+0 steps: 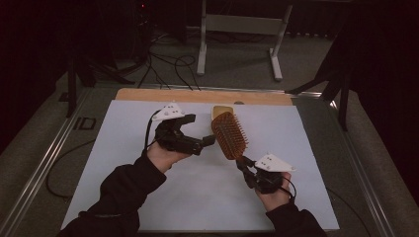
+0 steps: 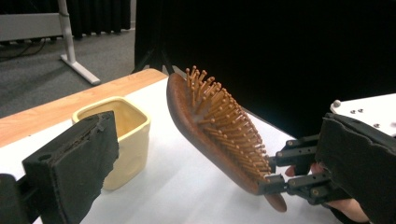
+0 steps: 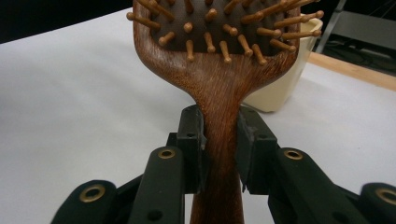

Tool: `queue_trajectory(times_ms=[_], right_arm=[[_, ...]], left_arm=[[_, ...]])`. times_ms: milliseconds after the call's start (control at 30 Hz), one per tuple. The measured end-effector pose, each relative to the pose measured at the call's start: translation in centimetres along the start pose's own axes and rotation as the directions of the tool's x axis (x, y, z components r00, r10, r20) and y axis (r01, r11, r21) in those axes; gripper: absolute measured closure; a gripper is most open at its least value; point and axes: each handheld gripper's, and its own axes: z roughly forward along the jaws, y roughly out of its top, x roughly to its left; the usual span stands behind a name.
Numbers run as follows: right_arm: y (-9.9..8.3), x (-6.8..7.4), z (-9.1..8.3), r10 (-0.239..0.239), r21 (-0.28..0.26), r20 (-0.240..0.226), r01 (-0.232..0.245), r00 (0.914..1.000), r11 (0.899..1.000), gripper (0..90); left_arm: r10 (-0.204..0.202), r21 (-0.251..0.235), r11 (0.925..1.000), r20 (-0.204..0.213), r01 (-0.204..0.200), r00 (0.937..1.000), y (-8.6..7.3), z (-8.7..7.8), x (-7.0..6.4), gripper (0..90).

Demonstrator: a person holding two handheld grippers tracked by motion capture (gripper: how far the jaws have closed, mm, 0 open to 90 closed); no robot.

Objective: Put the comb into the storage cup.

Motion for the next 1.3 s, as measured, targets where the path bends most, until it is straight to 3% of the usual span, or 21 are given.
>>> queue_trajectory(times_ms=[400,567,767,933,1133,1200,1300], right_arm=[[0.1,0.1,0.0,-0.001,-0.005,0.006,0.001,1.0,1.0,73.4],[0.1,0.1,0.0,0.003,-0.003,-0.001,-0.003,1.0,1.0,73.4],[0.1,0.2,0.0,-0.005,-0.003,-0.001,0.005,1.0,1.0,73.4],[0.2,0.3,0.0,-0.006,-0.011,-0.005,0.006,1.0,1.0,73.4],[0.2,0.4,0.0,-0.008,-0.006,-0.01,0.008,0.9999,1.0,73.4],[0.2,0.4,0.0,-0.008,-0.007,-0.01,0.008,0.9999,1.0,73.4],[0.2,0.3,0.0,-0.008,-0.009,-0.009,0.007,0.9999,1.0,73.4]], left_arm=[[-0.088,0.036,0.9954,-0.031,0.089,0.9957,-0.3,2.7,0.3,0.1],[-0.141,0.044,0.9891,0.012,0.141,0.9899,-0.4,4.2,0.2,0.2],[-0.167,0.047,0.9849,0.011,0.166,0.9859,-0.3,5.4,-0.2,0.3],[-0.191,0.053,0.9802,-0.003,0.191,0.9817,-0.4,6.1,-0.2,10.0],[-0.255,0.031,0.9668,0.033,0.254,0.9665,-0.9,6.5,0.3,25.7],[-0.252,0.019,0.9676,0.037,0.252,0.967,-1.0,6.5,0.4,32.2],[-0.276,0.009,0.9612,0.06,0.276,0.9594,-1.2,6.4,0.7,37.8]])
